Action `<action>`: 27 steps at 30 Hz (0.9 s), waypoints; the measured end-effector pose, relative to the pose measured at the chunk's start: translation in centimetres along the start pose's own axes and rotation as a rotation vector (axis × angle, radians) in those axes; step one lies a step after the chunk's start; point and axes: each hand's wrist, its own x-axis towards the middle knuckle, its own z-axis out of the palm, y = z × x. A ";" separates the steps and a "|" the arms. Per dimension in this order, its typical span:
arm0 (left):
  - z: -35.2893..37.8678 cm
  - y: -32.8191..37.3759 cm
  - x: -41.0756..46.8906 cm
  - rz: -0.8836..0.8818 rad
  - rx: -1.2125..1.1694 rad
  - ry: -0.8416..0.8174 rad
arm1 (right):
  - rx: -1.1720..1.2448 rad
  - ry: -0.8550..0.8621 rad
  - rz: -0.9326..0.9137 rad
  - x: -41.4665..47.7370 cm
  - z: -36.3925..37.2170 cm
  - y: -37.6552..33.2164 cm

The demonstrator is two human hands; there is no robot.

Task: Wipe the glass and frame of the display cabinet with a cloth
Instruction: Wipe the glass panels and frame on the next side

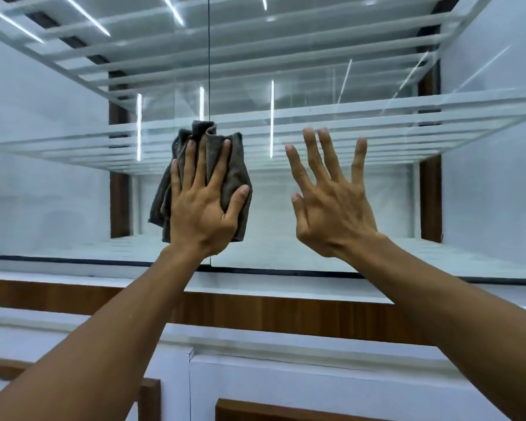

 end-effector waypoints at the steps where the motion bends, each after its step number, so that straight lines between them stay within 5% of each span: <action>1: 0.0 0.3 -0.6 -0.057 -0.015 0.004 | -0.001 -0.007 -0.017 -0.4 0.2 -0.6; 4: 0.5 2.5 -3.4 -0.169 0.001 -0.027 | -0.018 -0.017 -0.069 -1.5 0.7 -1.8; 10: -0.4 0.5 -3.1 0.351 0.098 -0.165 | -0.014 -0.043 -0.177 -3.1 0.2 -0.4; 14: 0.2 2.1 -4.1 0.049 0.061 -0.116 | -0.034 -0.054 -0.187 -4.9 -0.3 1.7; 20: 0.5 4.8 -2.9 0.361 0.113 -0.170 | -0.013 -0.024 -0.092 -5.8 -0.4 2.3; 24: 1.2 6.8 -3.7 0.068 0.069 -0.111 | -0.001 0.002 0.010 -8.3 -1.0 6.2; 27: 2.0 10.7 -3.3 0.189 0.071 -0.148 | -0.022 -0.012 0.010 -9.0 -1.4 7.0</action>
